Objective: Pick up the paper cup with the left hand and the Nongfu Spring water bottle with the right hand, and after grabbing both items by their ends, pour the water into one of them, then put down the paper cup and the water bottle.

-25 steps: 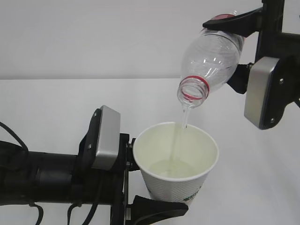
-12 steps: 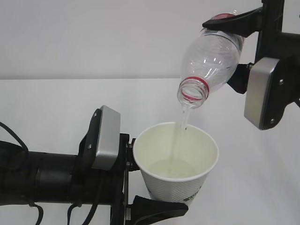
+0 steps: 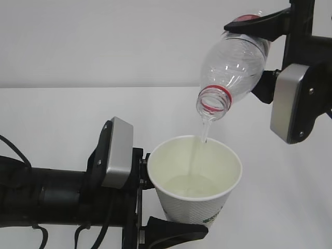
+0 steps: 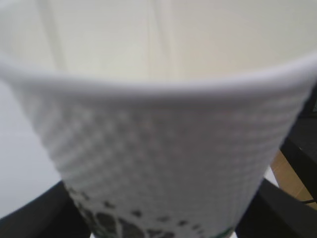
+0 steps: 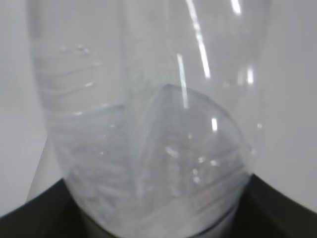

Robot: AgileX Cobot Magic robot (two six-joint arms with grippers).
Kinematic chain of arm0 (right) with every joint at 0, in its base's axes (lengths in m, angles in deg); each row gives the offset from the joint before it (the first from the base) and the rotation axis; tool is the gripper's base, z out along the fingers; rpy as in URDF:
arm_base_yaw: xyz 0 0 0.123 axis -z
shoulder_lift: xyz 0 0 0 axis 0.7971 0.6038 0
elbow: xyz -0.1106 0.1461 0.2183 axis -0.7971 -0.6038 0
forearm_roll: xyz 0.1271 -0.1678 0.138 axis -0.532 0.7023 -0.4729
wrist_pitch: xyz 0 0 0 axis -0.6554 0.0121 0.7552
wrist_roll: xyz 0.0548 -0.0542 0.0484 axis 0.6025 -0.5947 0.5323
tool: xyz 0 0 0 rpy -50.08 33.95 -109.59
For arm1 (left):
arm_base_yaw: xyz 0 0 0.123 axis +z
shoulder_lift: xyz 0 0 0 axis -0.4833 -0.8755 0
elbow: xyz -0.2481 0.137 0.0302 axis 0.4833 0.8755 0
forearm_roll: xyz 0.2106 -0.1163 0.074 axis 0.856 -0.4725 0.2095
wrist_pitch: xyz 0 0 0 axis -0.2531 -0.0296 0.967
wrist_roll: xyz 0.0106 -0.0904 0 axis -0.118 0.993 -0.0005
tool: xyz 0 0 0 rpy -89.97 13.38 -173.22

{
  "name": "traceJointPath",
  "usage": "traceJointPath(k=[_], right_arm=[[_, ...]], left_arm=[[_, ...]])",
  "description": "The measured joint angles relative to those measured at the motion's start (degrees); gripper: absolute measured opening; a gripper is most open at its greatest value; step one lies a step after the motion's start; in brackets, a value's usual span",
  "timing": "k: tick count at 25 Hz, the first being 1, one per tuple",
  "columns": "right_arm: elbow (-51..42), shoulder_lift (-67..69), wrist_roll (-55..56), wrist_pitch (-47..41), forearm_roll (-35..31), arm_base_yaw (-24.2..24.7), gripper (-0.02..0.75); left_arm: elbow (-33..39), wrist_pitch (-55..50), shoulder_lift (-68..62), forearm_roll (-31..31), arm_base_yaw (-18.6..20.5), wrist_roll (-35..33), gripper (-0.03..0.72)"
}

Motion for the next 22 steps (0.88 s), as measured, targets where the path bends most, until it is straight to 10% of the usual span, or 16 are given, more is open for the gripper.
traceJointPath(k=[22], right_arm=[[0.0,-0.09,-1.52,0.03,-0.47,0.0,0.512]], left_arm=[[0.0,-0.32,0.0,0.0,0.0,0.0,0.554]])
